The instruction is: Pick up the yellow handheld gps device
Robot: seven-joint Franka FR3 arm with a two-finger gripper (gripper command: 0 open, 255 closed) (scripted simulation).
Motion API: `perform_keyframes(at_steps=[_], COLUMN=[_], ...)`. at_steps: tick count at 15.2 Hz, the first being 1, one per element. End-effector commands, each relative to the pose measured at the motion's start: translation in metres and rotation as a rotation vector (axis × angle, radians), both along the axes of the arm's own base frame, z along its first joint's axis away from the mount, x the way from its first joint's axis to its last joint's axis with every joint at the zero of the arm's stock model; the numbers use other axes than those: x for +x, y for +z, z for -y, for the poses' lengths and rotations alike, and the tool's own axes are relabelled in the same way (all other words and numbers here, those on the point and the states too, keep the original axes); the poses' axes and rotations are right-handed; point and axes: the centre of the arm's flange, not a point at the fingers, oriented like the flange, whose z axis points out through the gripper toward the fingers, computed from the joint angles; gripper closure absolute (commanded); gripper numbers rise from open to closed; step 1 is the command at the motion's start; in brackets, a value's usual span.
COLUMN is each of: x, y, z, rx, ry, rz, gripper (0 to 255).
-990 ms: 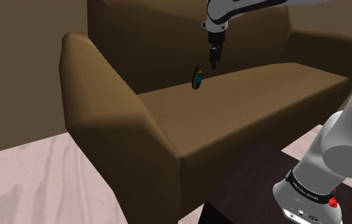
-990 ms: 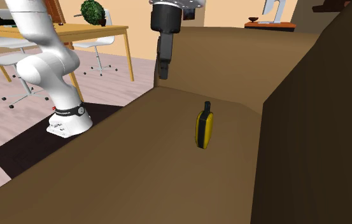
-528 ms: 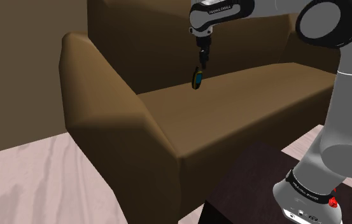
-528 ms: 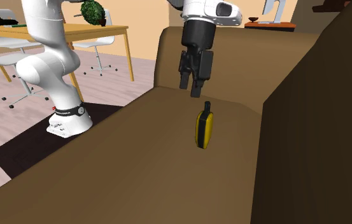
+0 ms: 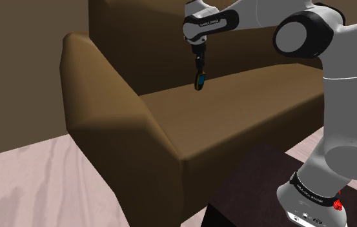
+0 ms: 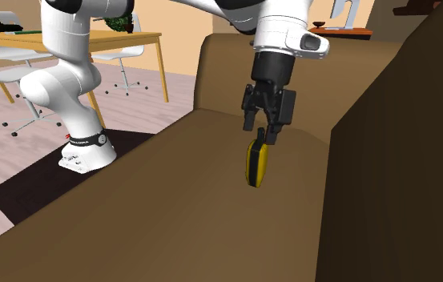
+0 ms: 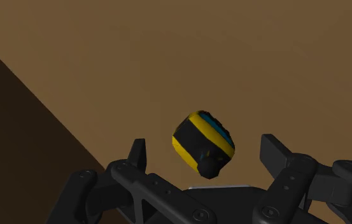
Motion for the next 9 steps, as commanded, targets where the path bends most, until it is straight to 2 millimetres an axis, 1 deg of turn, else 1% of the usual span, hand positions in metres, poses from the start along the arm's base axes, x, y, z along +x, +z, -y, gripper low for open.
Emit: perform_keyframes(at_steps=[1,3,4,5,9], x=[-0.0002,-0.0002,-0.0002,0.0003,0.0000], y=[-0.0104,-0.0187,-0.0187,-0.0183,-0.0184], z=[-0.0001,-0.0001,-0.0001,-0.0007,-0.0003], rx=[0.000,0.000,0.000,0.000,0.000], ry=[0.001,0.001,0.001,0.001,0.001], rz=[0.000,0.000,0.000,0.000,0.000], gripper=[0,0,0,255,255])
